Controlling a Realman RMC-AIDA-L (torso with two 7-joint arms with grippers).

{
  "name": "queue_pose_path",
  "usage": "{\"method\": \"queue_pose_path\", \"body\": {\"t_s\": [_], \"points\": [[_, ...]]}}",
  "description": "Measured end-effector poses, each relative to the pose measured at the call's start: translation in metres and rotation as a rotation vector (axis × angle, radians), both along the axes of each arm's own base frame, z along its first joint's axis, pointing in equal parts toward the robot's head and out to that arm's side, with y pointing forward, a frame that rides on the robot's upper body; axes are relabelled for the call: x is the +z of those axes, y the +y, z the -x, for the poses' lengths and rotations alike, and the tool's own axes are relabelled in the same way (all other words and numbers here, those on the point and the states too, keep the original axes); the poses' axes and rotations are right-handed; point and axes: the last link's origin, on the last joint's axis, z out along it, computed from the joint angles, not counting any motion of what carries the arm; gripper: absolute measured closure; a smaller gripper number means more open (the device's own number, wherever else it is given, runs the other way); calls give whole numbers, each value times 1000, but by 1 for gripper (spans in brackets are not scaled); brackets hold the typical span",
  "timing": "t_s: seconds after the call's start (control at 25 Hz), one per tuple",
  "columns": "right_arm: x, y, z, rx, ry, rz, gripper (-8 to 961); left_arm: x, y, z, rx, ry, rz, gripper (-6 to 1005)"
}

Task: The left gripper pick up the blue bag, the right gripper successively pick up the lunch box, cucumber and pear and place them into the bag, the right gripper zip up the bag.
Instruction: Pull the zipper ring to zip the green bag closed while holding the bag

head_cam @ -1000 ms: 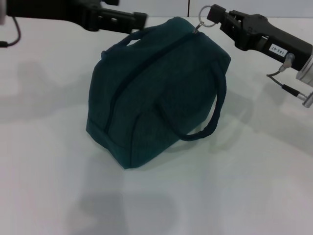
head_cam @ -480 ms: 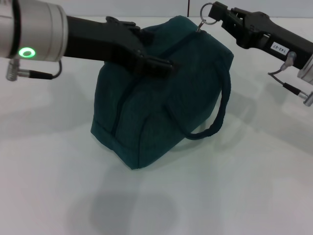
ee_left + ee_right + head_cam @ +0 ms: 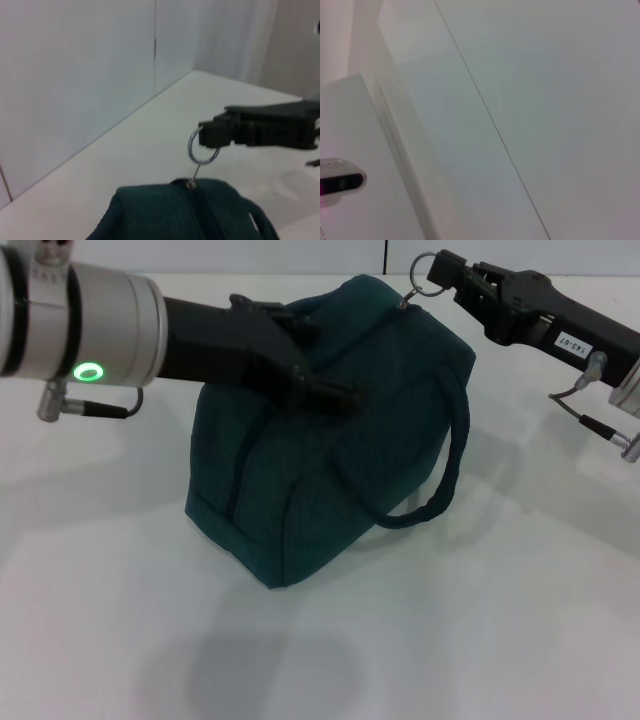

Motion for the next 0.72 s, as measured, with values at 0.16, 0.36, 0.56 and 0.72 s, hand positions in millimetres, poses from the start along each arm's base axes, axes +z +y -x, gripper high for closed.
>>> {"method": "queue_pose_path", "body": {"t_s": [0.16, 0.36, 0.56, 0.72], "points": [[0, 0, 0, 1, 1, 1, 935, -8, 2, 2, 2, 23, -8, 109], [0, -1, -1, 1, 2, 2, 935, -10, 7, 6, 17, 9, -32, 148], [0, -1, -2, -2, 3, 4, 935, -16, 7, 12, 21, 13, -17, 269], [0, -1, -3, -8, 5, 4, 935, -18, 8, 14, 13, 21, -14, 437]]}}
